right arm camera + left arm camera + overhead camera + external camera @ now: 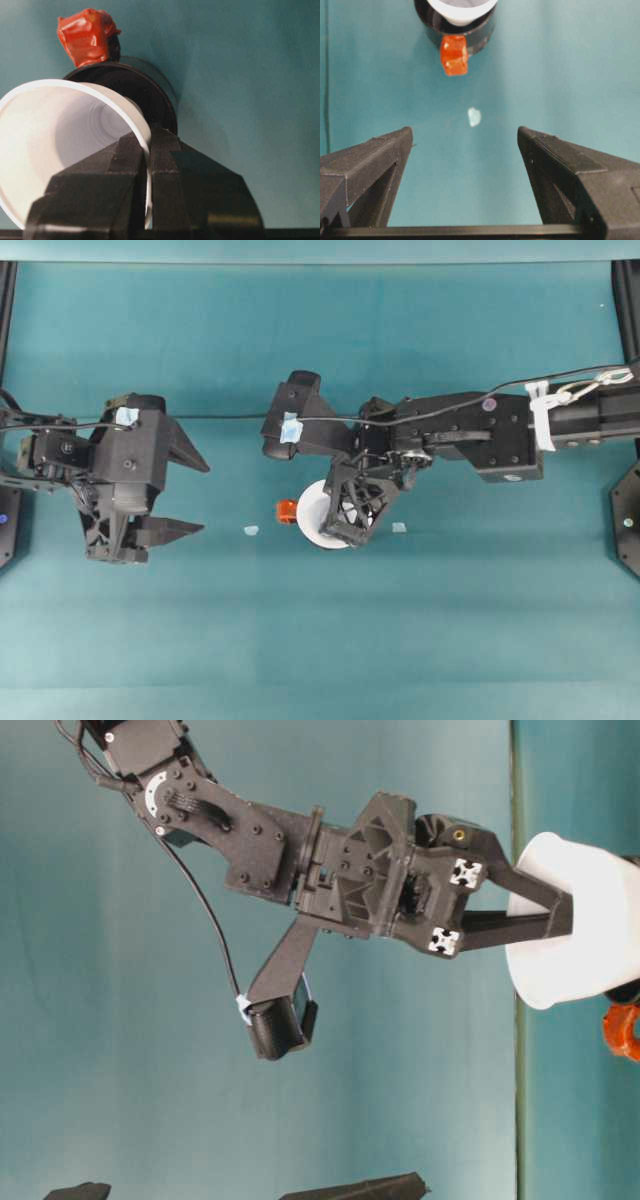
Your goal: Put the paper cup into the moved red handle cup holder.
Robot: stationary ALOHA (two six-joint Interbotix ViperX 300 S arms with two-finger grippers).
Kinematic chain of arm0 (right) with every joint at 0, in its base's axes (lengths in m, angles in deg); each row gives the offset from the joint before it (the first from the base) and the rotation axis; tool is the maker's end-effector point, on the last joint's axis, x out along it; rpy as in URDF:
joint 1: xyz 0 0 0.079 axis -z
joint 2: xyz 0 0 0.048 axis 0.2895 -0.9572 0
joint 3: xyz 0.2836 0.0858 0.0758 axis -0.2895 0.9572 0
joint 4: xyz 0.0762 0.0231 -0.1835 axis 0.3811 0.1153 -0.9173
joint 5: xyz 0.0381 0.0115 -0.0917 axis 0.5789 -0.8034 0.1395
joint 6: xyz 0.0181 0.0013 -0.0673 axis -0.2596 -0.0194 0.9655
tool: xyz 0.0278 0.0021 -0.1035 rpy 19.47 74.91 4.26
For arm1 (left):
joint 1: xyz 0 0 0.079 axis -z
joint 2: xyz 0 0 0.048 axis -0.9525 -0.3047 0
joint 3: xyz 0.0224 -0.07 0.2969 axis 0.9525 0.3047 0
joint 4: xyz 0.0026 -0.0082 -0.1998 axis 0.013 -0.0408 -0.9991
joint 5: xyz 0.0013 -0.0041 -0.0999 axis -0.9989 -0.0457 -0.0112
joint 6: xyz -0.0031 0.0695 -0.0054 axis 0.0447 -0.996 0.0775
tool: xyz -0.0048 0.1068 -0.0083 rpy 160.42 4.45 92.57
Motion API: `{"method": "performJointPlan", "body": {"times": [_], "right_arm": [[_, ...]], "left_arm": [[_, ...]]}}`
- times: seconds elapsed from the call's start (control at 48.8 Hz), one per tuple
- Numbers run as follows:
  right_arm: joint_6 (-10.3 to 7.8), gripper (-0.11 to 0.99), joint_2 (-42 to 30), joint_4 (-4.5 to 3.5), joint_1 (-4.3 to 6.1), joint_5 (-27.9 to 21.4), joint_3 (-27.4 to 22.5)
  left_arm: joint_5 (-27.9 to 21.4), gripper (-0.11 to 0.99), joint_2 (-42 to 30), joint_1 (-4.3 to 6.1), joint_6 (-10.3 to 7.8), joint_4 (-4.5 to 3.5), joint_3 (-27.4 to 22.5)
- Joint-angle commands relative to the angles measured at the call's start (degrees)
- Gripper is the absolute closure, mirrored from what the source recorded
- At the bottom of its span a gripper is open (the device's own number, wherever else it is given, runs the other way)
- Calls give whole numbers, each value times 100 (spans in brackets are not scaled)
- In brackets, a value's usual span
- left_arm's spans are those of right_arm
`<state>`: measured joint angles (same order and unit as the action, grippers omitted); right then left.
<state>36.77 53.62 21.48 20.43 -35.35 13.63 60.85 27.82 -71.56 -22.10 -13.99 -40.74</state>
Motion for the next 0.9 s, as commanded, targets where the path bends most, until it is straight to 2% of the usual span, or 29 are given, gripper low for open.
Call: {"method": "performJointPlan", "body": {"times": [0.0, 0.164, 0.287, 0.389, 0.553, 0.635, 0.758, 0.881], "right_arm": [[0, 98, 35, 9, 0, -18, -70], [0, 95, 26, 18, -26, 9, -97], [0, 83, 9, 26, -62, 18, -158], [0, 60, 9, 26, -79, 18, -202], [26, 11, 9, 18, -167, -26, -299], [88, -5, 18, 18, -202, -62, -316], [167, -6, 26, 18, -202, -105, -325], [167, -6, 26, 9, -202, -114, -360]], "left_arm": [[44, -6, 26, 9, 9, 9, -114], [44, -6, 26, 9, 9, 9, -114], [44, -6, 26, 9, 9, 9, -114], [44, -6, 26, 9, 18, 9, -114], [44, -6, 26, 9, 18, 9, -114], [44, -6, 26, 9, 18, 9, -114], [44, -6, 26, 9, 9, 9, -114], [44, -6, 26, 9, 9, 9, -105]]}}
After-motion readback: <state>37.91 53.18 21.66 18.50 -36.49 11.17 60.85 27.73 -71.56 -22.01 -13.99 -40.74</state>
